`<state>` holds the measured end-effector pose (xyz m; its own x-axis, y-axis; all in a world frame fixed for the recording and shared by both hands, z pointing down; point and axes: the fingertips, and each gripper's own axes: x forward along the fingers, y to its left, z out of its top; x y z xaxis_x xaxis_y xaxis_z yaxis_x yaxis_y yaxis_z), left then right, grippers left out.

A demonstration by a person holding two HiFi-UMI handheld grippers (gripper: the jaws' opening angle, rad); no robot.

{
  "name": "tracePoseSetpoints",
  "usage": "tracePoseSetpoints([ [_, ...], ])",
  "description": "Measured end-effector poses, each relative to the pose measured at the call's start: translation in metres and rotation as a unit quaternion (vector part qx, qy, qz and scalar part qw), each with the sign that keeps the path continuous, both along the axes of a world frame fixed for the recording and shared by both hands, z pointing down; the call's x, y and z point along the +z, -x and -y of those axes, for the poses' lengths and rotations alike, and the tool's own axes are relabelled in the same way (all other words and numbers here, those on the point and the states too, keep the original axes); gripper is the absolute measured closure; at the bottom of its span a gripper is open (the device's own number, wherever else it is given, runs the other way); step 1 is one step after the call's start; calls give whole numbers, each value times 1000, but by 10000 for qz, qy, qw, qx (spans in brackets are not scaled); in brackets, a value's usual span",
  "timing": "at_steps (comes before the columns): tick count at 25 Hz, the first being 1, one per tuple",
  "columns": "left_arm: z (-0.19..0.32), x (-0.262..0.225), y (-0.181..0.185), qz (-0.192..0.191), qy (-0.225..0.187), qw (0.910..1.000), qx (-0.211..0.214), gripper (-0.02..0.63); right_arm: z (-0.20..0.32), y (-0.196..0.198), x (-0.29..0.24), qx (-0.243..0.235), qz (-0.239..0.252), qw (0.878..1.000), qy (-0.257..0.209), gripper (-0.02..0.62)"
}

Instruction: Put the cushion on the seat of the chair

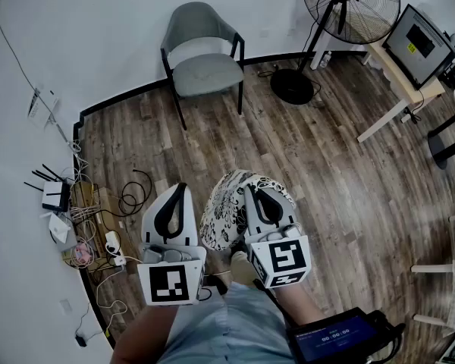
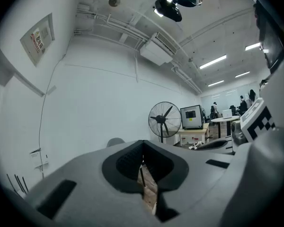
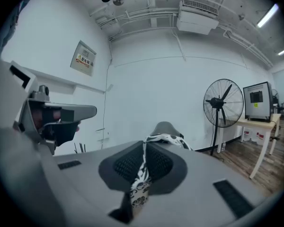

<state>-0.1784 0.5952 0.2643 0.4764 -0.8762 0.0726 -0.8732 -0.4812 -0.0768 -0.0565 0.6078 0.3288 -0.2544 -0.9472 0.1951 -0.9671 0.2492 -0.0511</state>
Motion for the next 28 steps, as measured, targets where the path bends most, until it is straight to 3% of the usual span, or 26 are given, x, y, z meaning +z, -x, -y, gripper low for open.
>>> tracePoseSetpoints([
  [16, 104, 13, -74, 295, -45, 9995, -63, 597, 97, -77, 14, -90, 219, 9996, 164, 574],
  [21, 133, 3, -103, 213, -79, 9997, -134, 597, 130, -99, 9, -278, 189, 9994, 104, 574],
  [28, 160, -10, -112, 314, -216, 9991, -188, 597, 160, -113, -1, -279, 269, 9992, 42, 574],
])
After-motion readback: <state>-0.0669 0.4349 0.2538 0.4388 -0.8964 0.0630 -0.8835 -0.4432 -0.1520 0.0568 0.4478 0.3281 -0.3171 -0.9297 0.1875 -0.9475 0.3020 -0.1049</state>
